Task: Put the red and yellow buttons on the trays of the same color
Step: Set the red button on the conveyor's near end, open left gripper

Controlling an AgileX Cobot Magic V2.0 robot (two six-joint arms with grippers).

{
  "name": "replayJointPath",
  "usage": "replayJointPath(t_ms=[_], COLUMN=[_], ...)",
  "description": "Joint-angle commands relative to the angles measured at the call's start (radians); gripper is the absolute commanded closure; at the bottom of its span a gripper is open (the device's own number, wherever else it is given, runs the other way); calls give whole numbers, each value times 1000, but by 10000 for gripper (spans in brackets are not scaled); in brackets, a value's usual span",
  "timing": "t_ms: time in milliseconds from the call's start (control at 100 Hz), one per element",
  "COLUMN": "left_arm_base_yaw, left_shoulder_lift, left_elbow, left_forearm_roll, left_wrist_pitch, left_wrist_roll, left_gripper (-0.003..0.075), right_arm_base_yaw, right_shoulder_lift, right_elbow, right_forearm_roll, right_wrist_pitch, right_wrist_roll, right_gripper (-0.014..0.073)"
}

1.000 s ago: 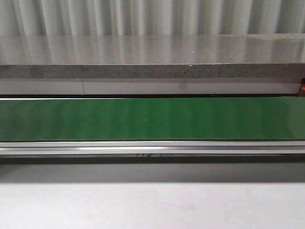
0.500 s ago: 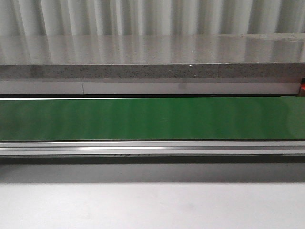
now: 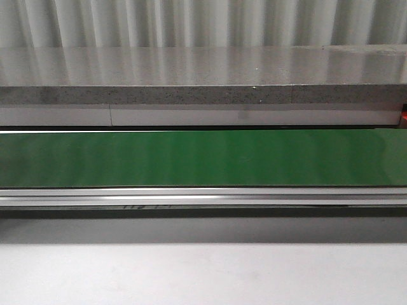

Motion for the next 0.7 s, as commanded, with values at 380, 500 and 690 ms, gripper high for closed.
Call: replayJointPath(t_ms=[380, 500, 690], left_arm_base_yaw=[9, 47, 141], left_shoulder_lift=[-37, -37, -9], left_elbow=[-222, -256, -263], left_forearm_roll=[-92, -81, -58], left_wrist_pitch=[-30, -28, -25], left_wrist_roll=[22, 0, -7], left_gripper=[169, 175, 175], right_arm_base_yaw=[0, 0, 0], right_shoulder_lift=[10, 10, 10], right_elbow=[-27, -27, -27], right_forearm_roll=[0, 0, 0], right_wrist_pitch=[-63, -63, -63], right_wrist_roll=[-11, -11, -11], right_gripper=[661, 661, 661])
